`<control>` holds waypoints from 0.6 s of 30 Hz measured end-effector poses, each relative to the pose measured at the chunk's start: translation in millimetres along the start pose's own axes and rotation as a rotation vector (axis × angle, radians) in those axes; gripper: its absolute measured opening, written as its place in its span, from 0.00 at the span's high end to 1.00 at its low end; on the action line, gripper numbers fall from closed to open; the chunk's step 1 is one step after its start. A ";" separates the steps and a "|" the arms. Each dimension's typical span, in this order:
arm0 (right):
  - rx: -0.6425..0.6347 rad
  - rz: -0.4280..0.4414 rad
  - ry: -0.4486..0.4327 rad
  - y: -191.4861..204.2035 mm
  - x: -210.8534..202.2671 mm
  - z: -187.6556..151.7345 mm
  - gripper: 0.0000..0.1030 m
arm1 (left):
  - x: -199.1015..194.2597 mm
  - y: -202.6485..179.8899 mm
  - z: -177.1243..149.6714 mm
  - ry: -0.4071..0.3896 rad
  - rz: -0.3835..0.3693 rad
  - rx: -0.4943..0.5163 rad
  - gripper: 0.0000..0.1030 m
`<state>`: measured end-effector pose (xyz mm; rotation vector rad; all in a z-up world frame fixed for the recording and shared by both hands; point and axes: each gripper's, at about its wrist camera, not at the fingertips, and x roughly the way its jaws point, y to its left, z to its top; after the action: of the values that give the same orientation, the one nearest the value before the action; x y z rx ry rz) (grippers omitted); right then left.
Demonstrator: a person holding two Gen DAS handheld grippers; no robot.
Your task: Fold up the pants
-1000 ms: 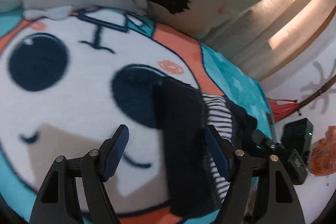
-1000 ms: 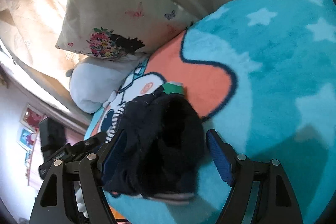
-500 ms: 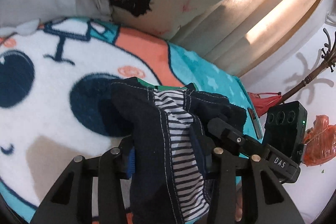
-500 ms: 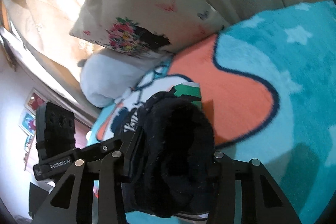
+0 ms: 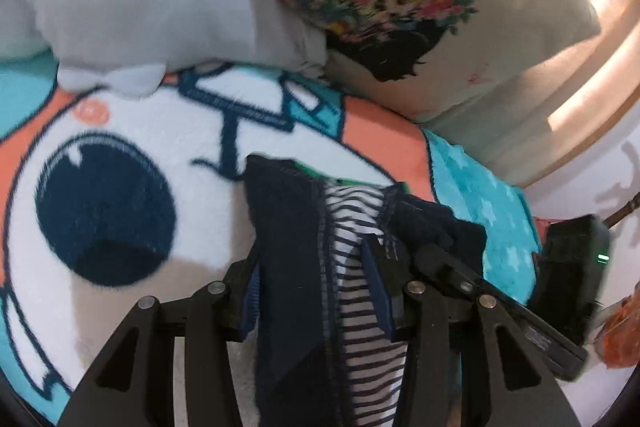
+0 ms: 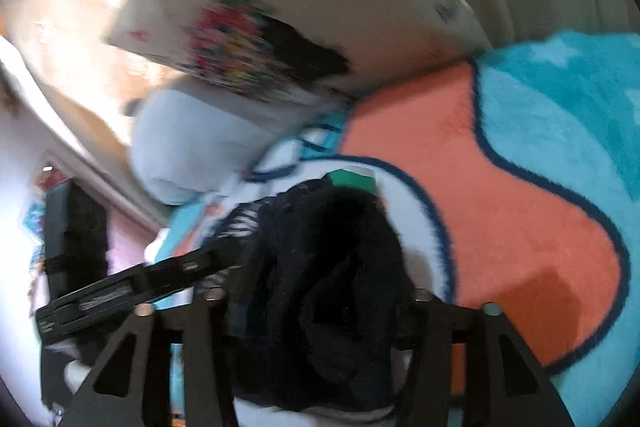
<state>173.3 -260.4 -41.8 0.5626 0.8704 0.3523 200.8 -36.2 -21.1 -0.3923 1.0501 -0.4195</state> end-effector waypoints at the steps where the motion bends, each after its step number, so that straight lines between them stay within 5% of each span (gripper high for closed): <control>1: 0.017 -0.016 0.012 -5.2 3.9 -0.1 0.38 | -4.9 2.4 -1.4 -0.002 -0.009 -0.006 0.58; 5: 0.036 -0.020 -0.012 -6.8 -11.9 0.7 0.34 | -30.1 -0.4 -4.9 -0.049 0.008 0.005 0.57; 11: -0.111 -0.032 -0.209 39.3 -74.6 -0.6 0.32 | -62.8 -1.6 -33.6 -0.150 0.092 0.037 0.57; 18: -0.060 0.188 -0.086 55.3 -40.7 -1.3 0.30 | -37.8 8.3 -62.1 -0.103 0.128 0.019 0.57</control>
<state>144.2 -236.4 15.6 0.6010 0.7235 0.5196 130.3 -16.7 -24.6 -0.3245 0.9640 -0.2920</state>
